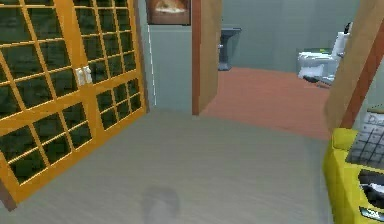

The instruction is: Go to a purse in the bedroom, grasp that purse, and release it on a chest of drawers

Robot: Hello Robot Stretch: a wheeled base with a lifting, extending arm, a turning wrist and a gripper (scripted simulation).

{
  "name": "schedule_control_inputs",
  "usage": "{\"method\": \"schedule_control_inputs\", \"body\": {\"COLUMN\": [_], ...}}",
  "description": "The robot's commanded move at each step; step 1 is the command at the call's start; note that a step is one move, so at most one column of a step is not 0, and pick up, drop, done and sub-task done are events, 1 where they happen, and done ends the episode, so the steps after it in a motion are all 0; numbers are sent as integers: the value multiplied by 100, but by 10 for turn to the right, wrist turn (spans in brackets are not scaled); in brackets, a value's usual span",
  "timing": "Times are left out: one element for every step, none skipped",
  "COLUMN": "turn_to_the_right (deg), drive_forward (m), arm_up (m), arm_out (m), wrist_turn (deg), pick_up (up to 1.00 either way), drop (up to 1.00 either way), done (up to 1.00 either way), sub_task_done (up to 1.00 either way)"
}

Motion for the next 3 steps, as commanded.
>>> {"method": "schedule_control_inputs", "body": {"turn_to_the_right": [210, 0, 30], "drive_forward": [0, 15, 0], "arm_up": [0, 0, 0], "arm_out": [0, 0, 0], "wrist_turn": [0, 0, 0], "pick_up": [0, 0, 0], "drop": [0, 0, 0], "done": [0, 0, 0], "sub_task_done": [0, 0, 0]}}
